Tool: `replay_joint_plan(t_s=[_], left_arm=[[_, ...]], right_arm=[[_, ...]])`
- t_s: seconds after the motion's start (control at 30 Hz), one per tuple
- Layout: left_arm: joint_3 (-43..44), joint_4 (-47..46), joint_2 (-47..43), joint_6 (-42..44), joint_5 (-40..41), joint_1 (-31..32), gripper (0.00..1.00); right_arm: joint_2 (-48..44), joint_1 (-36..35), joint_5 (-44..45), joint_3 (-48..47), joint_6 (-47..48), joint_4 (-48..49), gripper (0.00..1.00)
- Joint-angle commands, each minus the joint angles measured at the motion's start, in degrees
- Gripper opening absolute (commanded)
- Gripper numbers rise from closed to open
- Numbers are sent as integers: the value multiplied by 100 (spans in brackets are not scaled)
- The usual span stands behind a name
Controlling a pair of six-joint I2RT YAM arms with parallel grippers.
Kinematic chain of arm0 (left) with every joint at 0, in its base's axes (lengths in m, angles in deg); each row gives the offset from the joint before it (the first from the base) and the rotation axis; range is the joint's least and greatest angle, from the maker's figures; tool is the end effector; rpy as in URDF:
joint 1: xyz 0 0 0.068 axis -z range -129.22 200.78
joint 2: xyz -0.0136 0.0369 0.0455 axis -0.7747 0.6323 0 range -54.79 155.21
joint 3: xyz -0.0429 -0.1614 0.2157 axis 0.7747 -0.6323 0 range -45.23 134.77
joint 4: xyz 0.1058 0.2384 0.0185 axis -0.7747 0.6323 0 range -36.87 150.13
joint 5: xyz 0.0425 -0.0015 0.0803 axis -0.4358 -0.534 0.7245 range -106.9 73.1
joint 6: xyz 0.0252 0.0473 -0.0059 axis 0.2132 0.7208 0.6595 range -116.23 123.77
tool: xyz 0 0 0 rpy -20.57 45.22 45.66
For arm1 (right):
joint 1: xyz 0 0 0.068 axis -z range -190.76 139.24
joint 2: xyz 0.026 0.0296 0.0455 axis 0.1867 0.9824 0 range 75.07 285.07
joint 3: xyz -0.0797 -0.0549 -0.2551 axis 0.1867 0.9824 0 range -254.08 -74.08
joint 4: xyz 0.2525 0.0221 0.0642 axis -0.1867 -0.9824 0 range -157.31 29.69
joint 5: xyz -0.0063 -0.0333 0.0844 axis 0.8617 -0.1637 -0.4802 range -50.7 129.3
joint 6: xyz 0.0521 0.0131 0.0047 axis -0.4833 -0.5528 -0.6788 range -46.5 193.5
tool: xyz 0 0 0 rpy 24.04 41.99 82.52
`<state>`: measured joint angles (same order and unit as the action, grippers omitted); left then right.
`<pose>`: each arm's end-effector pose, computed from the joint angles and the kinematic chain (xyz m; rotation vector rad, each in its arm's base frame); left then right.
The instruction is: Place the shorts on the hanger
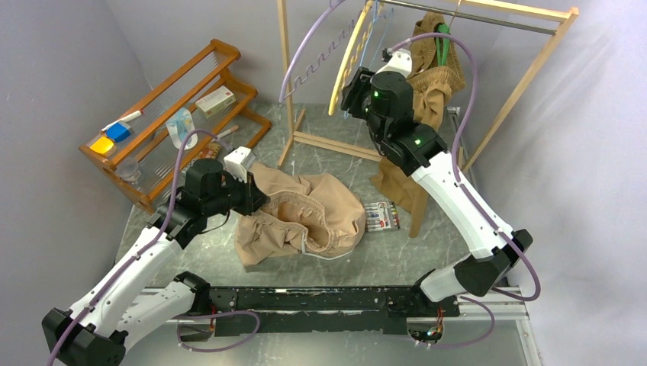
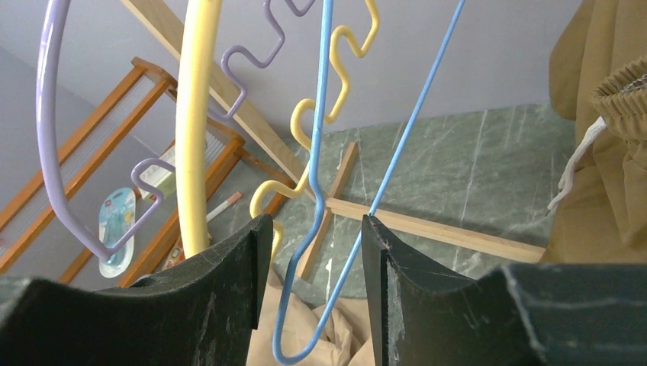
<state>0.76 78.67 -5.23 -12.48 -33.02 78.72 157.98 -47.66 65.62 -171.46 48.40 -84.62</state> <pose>0.1646 -0.0985 0.3064 0.3953 2.1109 -0.7540 0.2606 0.1761 0.4767 0.1589 1.7338 0.3978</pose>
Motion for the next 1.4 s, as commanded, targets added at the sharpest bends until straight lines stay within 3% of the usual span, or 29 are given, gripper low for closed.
replay_joint_plan(t_s=[0.0,0.37,1.03,1.37], left_arm=[[-30,-216,-87,72,-62,-46,7],[-39,-241,-162,56,-34,-44,7],[-50,-255,-176,47,-29,-46,7],[-48,-267,-158,55,-40,-52,7]], right_arm=[[37,105,-12,-147,-12,149,50],[84,122,701,-185,263,-155,41],[459,120,1428,-616,1005,-545,41],[394,122,1675,-580,1371,-126,4]])
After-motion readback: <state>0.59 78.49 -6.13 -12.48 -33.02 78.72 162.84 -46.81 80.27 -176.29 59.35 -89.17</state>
